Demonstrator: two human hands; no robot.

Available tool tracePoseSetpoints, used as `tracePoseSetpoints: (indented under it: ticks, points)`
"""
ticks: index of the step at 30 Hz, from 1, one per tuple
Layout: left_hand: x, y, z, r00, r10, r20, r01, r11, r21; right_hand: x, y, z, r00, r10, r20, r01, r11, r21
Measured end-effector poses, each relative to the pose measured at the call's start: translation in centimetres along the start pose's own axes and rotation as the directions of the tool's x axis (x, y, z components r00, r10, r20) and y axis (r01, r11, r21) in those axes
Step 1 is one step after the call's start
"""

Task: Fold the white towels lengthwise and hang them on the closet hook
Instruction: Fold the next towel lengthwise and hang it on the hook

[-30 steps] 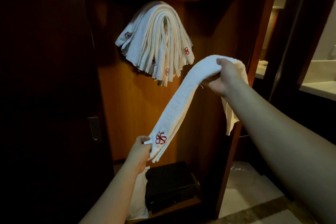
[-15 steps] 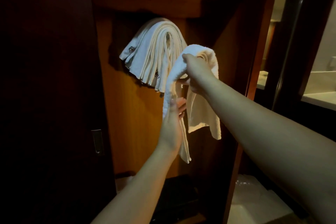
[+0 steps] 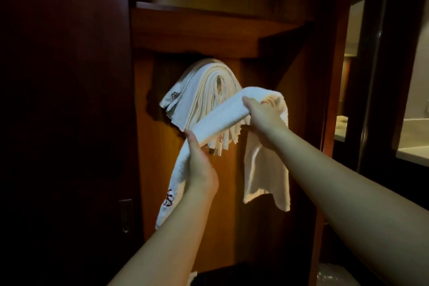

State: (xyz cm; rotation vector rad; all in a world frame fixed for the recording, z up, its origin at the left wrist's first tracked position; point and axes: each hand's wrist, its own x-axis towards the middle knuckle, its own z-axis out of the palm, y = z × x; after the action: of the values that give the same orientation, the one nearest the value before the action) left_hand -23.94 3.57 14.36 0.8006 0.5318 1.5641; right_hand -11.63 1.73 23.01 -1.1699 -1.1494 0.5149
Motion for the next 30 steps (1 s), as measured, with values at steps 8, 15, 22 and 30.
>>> tracePoseSetpoints:
  ticks: [8,15,22,30]
  points:
    - [5.4,4.6,1.4,0.991,0.134,-0.011,-0.129,0.972,0.195,4.0,3.3,-2.2,0.983,0.012,-0.185,-0.019,0.999,-0.035]
    - [11.2,7.6,2.7,0.987,0.161,0.011,-0.154,0.918,0.366,10.0,4.1,-3.6,0.97,0.123,-0.21,-0.058,0.954,0.293]
    - [19.1,9.8,5.7,0.968,0.185,0.169,-0.244,0.847,0.472,19.0,2.1,-2.8,0.985,0.008,-0.173,0.036,0.967,0.254]
    - [30.7,12.7,11.3,0.922,0.079,0.38,-0.259,0.854,0.45,31.8,0.4,-1.9,0.992,-0.077,-0.096,0.094,0.977,0.193]
